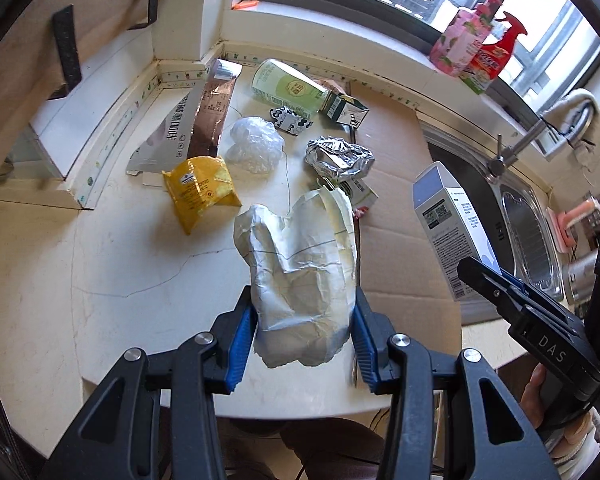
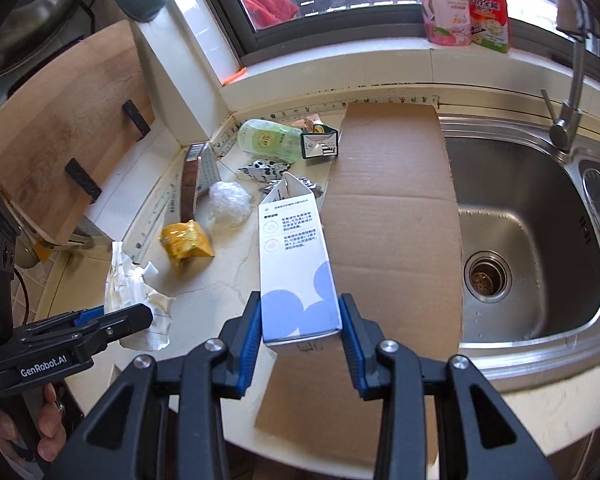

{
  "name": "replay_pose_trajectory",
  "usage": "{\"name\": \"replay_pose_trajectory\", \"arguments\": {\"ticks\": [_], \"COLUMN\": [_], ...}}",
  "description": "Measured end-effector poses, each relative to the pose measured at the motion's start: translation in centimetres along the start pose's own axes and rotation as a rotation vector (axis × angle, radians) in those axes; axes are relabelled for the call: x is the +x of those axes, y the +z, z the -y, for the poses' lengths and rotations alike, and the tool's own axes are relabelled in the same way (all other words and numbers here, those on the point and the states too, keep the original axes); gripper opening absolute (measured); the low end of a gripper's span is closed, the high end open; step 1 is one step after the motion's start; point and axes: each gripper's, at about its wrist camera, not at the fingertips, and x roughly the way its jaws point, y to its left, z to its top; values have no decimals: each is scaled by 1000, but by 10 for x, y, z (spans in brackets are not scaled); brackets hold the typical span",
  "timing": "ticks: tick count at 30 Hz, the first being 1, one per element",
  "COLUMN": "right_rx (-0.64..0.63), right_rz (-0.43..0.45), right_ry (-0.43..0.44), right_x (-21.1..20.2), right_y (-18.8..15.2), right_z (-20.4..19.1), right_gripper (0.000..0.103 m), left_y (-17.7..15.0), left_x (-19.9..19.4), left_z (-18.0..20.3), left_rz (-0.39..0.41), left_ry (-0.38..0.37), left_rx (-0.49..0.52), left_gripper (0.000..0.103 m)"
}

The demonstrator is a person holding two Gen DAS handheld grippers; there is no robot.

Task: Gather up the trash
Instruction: 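Carry the tissue wad and carton down over the black bin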

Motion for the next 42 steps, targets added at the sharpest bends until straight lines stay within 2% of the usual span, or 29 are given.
{"name": "replay_pose_trajectory", "arguments": {"ticks": [11,21,28,34,42], "right_rx": [5,1,-9,2,6], "right_rz": [72,92,61,1,-135], "right_ry": [-2,-14,-32,-44,-39], "right_x": [-66,-105,-113,-111,-80], "right_y": [-76,-144,-178,-196,-216], "right_z": [-57,-90,-104,-98,-74], "right_gripper": [37,37,37,37,37], "left_y": [-66,-121,-146,-164,-190], "left_x": [-63,-90,-84,-65,-20], "left_z": [-23,-29,-25,-21,-17], "left_rz": [42,36,-14,-82,-180], "left_ry": [-55,-95,-119,-120,-100], "left_rx": [51,112,145,162,143], "left_gripper": [43,43,43,43,43]}}
